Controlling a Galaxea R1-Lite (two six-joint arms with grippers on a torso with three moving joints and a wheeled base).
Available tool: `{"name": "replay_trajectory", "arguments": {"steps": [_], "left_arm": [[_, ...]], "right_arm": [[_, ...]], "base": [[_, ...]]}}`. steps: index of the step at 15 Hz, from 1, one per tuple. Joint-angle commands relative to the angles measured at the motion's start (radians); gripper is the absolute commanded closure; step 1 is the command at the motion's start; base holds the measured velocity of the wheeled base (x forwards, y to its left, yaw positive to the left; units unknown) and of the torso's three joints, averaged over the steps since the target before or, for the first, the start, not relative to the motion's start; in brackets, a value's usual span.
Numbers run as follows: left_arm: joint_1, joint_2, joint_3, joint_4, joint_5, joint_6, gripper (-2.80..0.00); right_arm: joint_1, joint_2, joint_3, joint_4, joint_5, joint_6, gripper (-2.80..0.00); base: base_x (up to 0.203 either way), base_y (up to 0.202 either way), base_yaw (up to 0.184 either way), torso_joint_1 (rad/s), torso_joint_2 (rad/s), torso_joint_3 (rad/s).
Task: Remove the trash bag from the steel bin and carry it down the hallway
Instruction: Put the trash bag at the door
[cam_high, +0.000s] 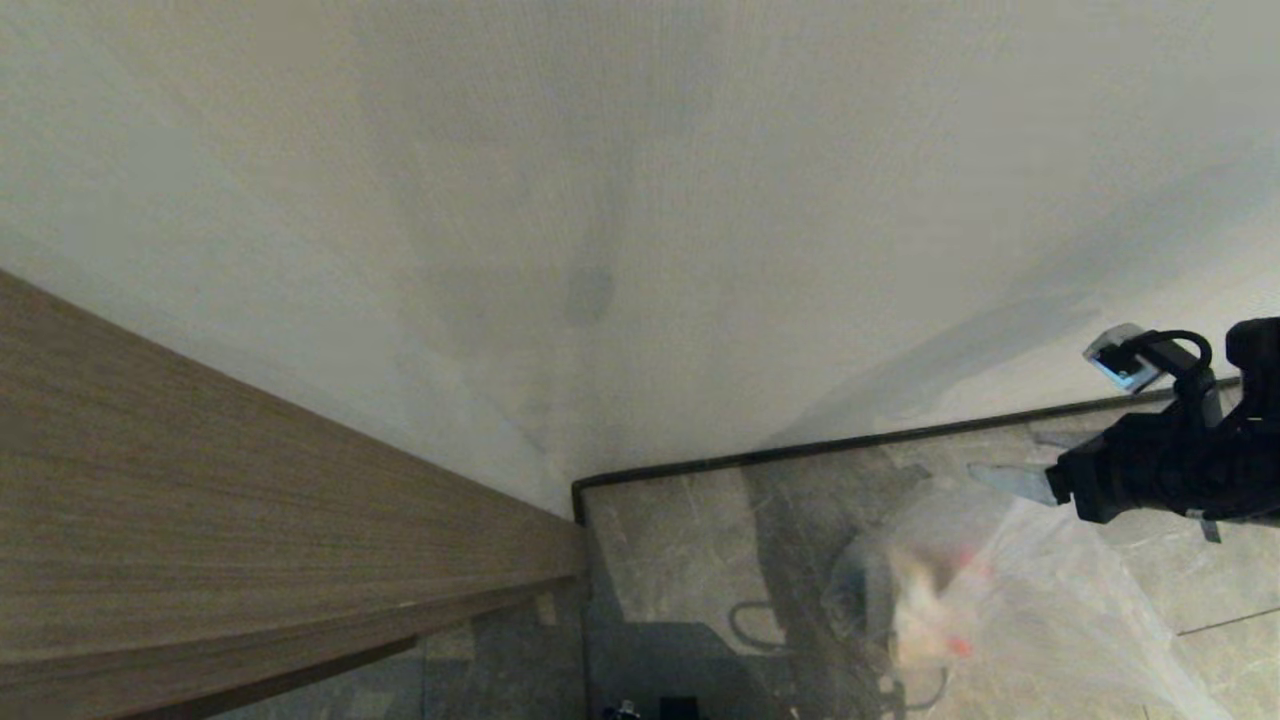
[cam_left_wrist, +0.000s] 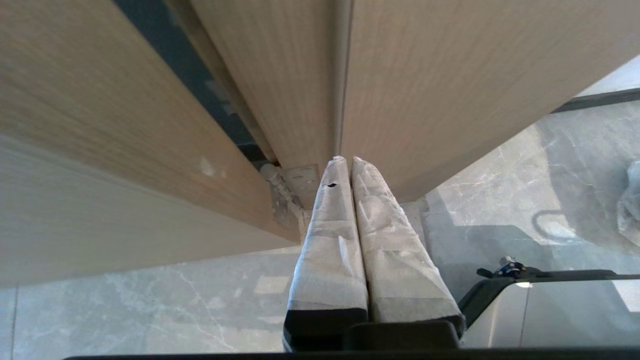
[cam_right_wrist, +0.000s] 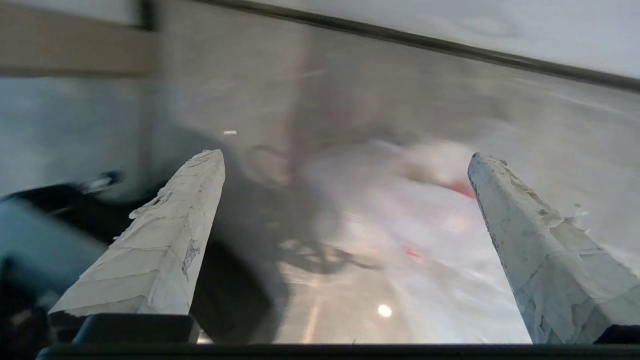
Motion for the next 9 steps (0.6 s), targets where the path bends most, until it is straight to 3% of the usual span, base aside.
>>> {"name": "replay_trajectory", "arguments": {"steps": [1, 4, 9], "left_arm": [[0.0, 0.0, 0.0, 0.0, 0.0, 0.0, 0.0], [0.0, 0.0, 0.0, 0.0, 0.0, 0.0, 0.0], [0.0, 0.0, 0.0, 0.0, 0.0, 0.0, 0.0]], "right_arm": [[-0.01, -0.011, -0.004, -0.003, -0.042, -0.003, -2.8], [-0.018, -0.021, -0.041, 0.0, -0.13, -0.001, -2.8], [-0.056, -0.071, -0.045, 0.007, -0.173, -0.003, -2.8]], "base": [[0.0, 0.0, 0.0, 0.0, 0.0, 0.0], [0.0, 0.0, 0.0, 0.0, 0.0, 0.0], [0.0, 0.0, 0.0, 0.0, 0.0, 0.0]]}}
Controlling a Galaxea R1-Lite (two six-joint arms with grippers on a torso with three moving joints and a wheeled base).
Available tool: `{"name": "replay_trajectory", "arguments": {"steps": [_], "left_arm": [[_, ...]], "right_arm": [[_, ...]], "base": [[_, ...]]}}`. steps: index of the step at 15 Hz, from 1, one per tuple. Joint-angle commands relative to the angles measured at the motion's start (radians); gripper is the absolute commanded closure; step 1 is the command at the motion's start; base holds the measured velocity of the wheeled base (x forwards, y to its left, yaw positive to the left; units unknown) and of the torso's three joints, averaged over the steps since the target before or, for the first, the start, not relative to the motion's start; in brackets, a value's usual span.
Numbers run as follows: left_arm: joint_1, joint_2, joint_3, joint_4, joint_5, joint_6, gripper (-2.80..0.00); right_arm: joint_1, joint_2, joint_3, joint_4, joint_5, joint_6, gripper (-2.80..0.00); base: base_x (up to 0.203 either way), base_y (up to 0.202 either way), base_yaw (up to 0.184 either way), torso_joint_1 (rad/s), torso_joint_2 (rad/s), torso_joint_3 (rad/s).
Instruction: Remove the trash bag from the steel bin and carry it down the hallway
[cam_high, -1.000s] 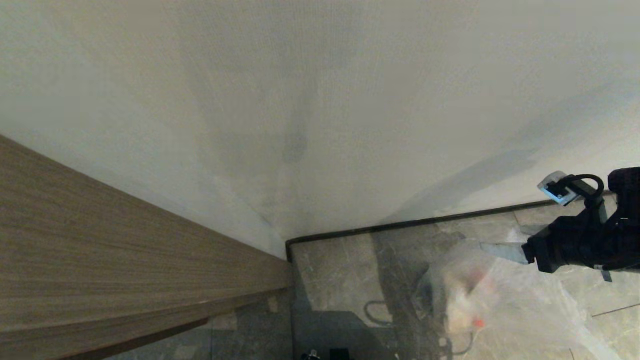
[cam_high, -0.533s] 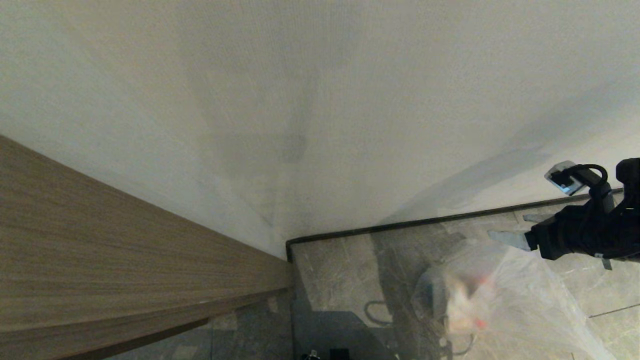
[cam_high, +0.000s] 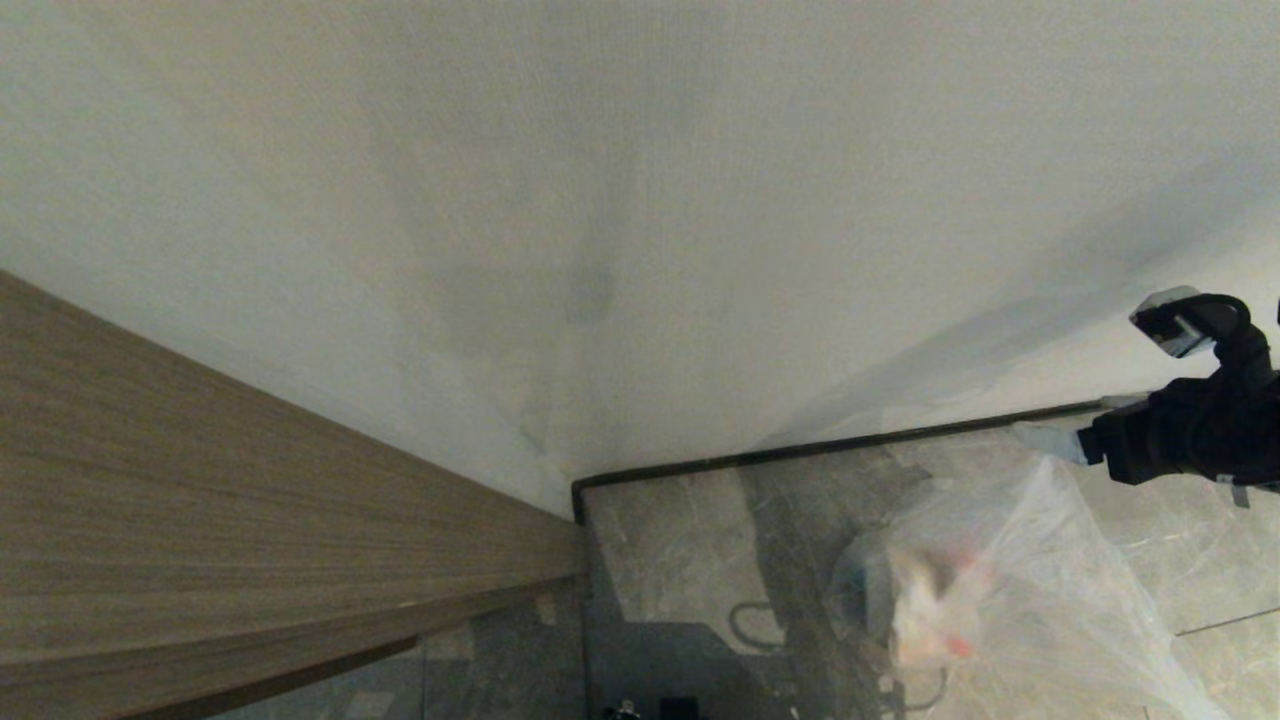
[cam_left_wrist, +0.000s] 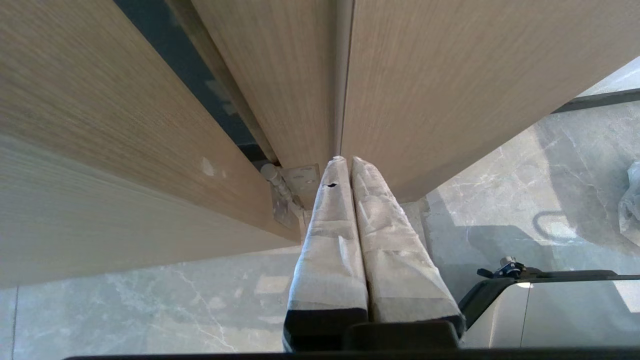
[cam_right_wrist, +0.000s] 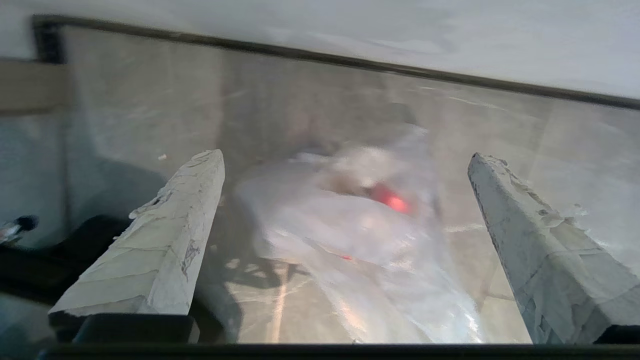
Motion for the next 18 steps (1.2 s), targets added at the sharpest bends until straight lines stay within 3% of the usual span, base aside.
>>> {"name": "replay_trajectory", "arguments": {"steps": [1, 5, 8, 12, 18], "left_arm": [[0.0, 0.0, 0.0, 0.0, 0.0, 0.0, 0.0], [0.0, 0.0, 0.0, 0.0, 0.0, 0.0, 0.0], [0.0, 0.0, 0.0, 0.0, 0.0, 0.0, 0.0], [0.0, 0.0, 0.0, 0.0, 0.0, 0.0, 0.0], [0.0, 0.0, 0.0, 0.0, 0.0, 0.0, 0.0]], "right_arm": [[-0.006, -0.04, 0.003, -0.003, -0.015, -0.001, -2.8], [-0.005, -0.167, 0.043, 0.033, -0.031, 0.014, -2.8], [-0.001, -0.351, 0.157, 0.08, -0.04, 0.106, -2.8], [0.062, -0.731, 0.398, 0.129, -0.164, 0.232, -2.8], [0.119, -1.288, 0.699, 0.179, -0.266, 0.325, -2.8]], "base": [[0.0, 0.0, 0.0, 0.0, 0.0, 0.0], [0.0, 0.0, 0.0, 0.0, 0.0, 0.0], [0.0, 0.0, 0.0, 0.0, 0.0, 0.0], [0.0, 0.0, 0.0, 0.0, 0.0, 0.0], [0.0, 0.0, 0.0, 0.0, 0.0, 0.0]]}}
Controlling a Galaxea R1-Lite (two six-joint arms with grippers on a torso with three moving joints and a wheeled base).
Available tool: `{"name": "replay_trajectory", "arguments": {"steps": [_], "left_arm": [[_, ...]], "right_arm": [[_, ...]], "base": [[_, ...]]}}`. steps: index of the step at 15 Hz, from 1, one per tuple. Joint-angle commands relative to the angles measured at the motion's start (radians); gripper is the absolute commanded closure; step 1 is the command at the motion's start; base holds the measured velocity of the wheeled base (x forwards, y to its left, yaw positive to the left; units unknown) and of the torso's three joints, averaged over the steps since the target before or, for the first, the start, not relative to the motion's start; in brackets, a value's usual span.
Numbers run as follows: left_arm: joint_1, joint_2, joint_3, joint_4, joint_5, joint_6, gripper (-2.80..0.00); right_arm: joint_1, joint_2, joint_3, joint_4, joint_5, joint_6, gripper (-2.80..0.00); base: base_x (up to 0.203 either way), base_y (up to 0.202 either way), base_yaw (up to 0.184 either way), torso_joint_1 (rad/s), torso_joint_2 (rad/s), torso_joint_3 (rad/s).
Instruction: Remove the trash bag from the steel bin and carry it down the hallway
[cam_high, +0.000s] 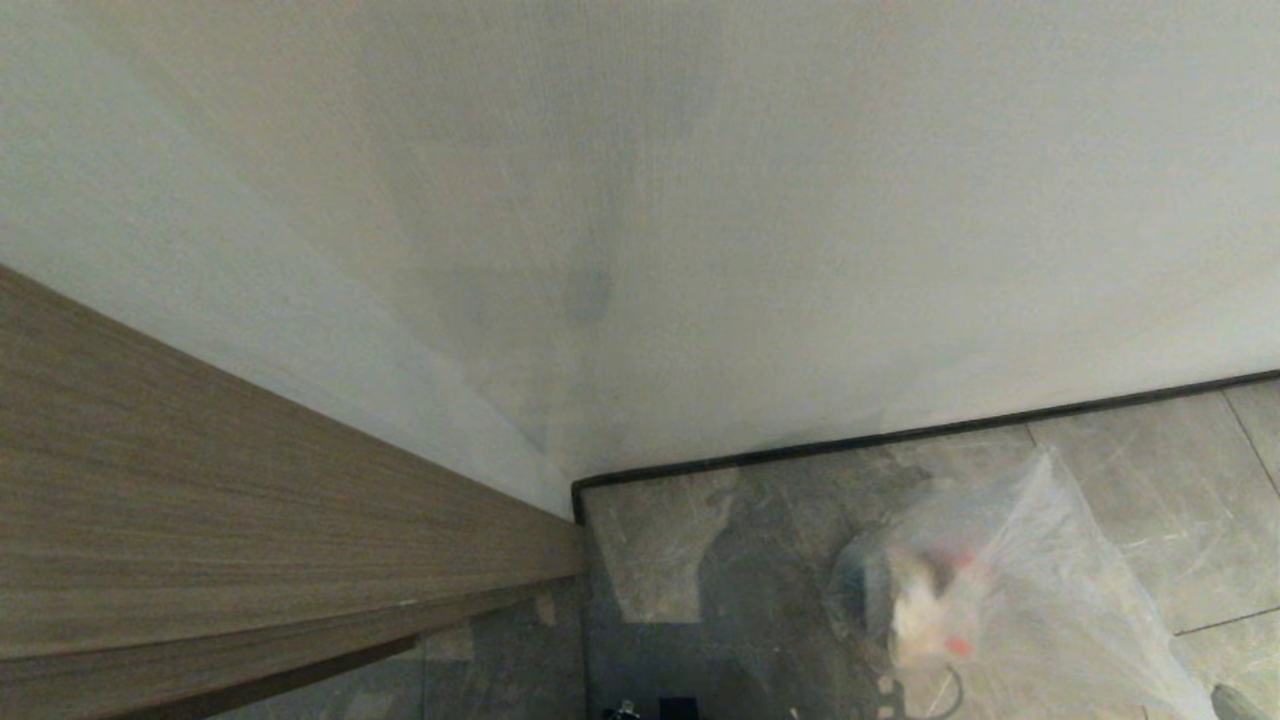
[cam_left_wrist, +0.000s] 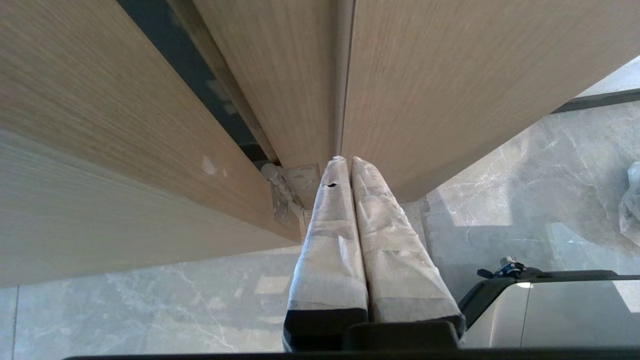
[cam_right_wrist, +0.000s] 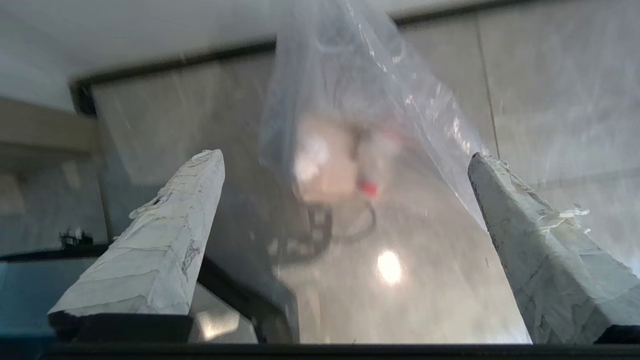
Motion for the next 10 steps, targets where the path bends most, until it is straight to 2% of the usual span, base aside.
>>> {"name": "replay_trajectory", "arguments": {"steps": [1, 4, 10], "left_arm": [[0.0, 0.0, 0.0, 0.0, 0.0, -0.001, 0.0], [0.0, 0.0, 0.0, 0.0, 0.0, -0.001, 0.0], [0.0, 0.0, 0.0, 0.0, 0.0, -0.001, 0.0]], "right_arm": [[0.02, -0.224, 0.052, 0.012, -0.003, -0.004, -2.8], [0.038, -0.368, 0.072, 0.093, 0.006, -0.021, -2.8], [0.039, -0.369, 0.071, 0.094, 0.004, -0.013, -2.8]], "base": [[0.0, 0.0, 0.0, 0.0, 0.0, 0.0], [0.0, 0.0, 0.0, 0.0, 0.0, 0.0], [0.0, 0.0, 0.0, 0.0, 0.0, 0.0]]}}
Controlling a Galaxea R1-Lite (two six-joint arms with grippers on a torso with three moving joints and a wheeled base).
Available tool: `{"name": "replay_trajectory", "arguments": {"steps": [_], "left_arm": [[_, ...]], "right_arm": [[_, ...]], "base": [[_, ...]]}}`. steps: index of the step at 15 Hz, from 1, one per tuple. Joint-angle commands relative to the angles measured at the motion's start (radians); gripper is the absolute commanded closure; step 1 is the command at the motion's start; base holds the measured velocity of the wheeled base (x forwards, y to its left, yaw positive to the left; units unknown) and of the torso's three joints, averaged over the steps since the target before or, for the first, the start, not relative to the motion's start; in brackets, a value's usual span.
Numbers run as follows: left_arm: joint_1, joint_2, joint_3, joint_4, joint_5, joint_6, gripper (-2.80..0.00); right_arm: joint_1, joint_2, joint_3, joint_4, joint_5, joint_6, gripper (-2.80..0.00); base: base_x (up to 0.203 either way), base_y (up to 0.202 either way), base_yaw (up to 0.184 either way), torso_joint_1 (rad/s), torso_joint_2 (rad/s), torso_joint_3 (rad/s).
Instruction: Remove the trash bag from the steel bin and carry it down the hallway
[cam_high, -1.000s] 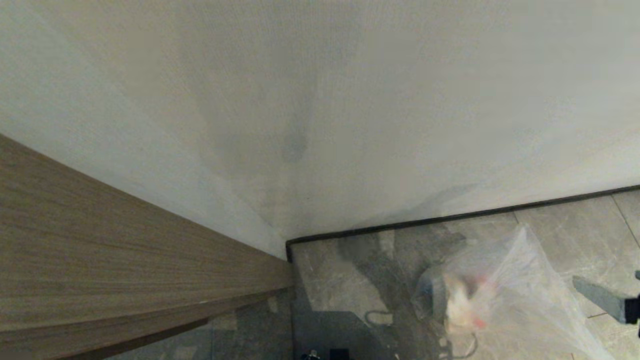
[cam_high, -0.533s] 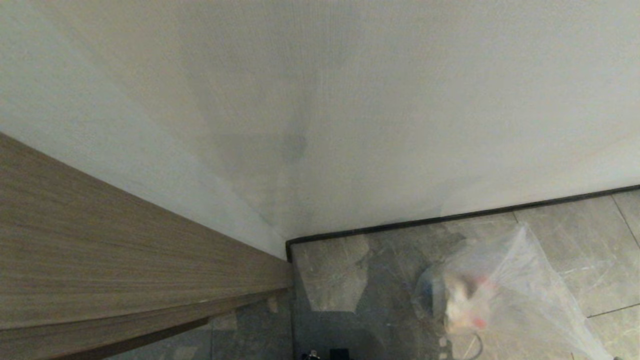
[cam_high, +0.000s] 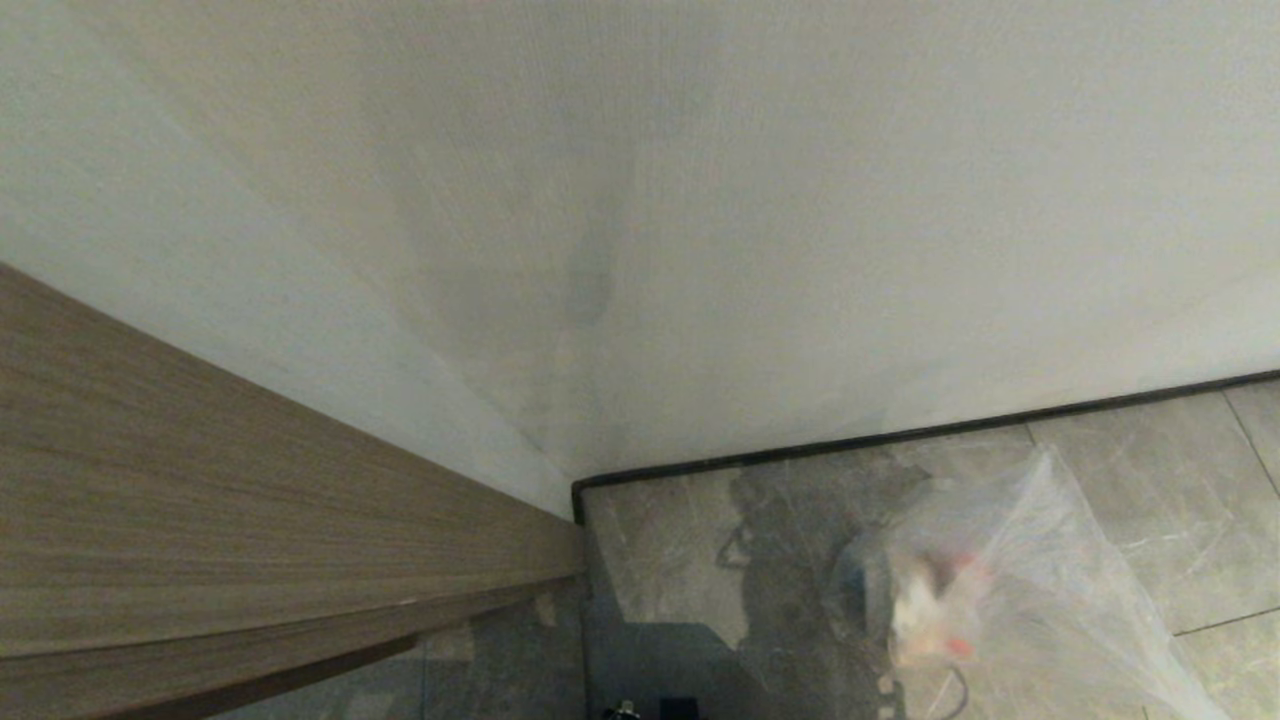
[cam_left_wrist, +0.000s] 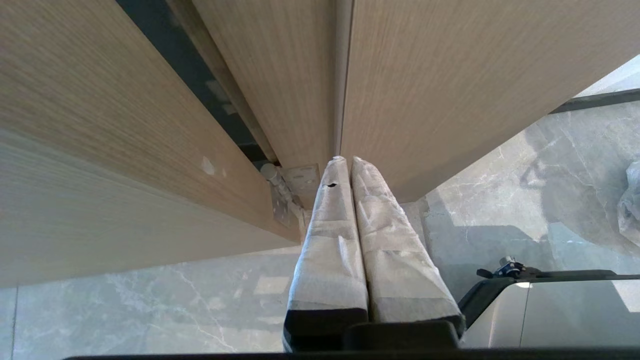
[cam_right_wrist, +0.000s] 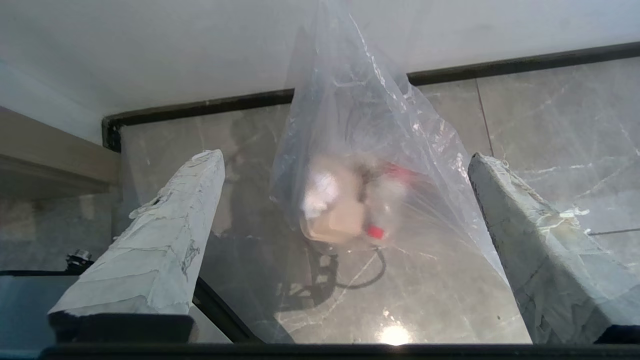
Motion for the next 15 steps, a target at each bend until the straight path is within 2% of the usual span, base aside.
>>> {"name": "replay_trajectory", "arguments": {"steps": [1, 15], "left_arm": [[0.0, 0.0, 0.0, 0.0, 0.0, 0.0, 0.0], [0.0, -0.002, 0.0, -0.001, 0.0, 0.01, 0.0]], "right_arm": [[0.0, -0.004, 0.001, -0.001, 0.0, 0.003, -2.8], [0.0, -0.004, 0.001, -0.001, 0.0, 0.003, -2.8]], "base": [[0.0, 0.0, 0.0, 0.0, 0.0, 0.0], [0.0, 0.0, 0.0, 0.0, 0.0, 0.0]]}}
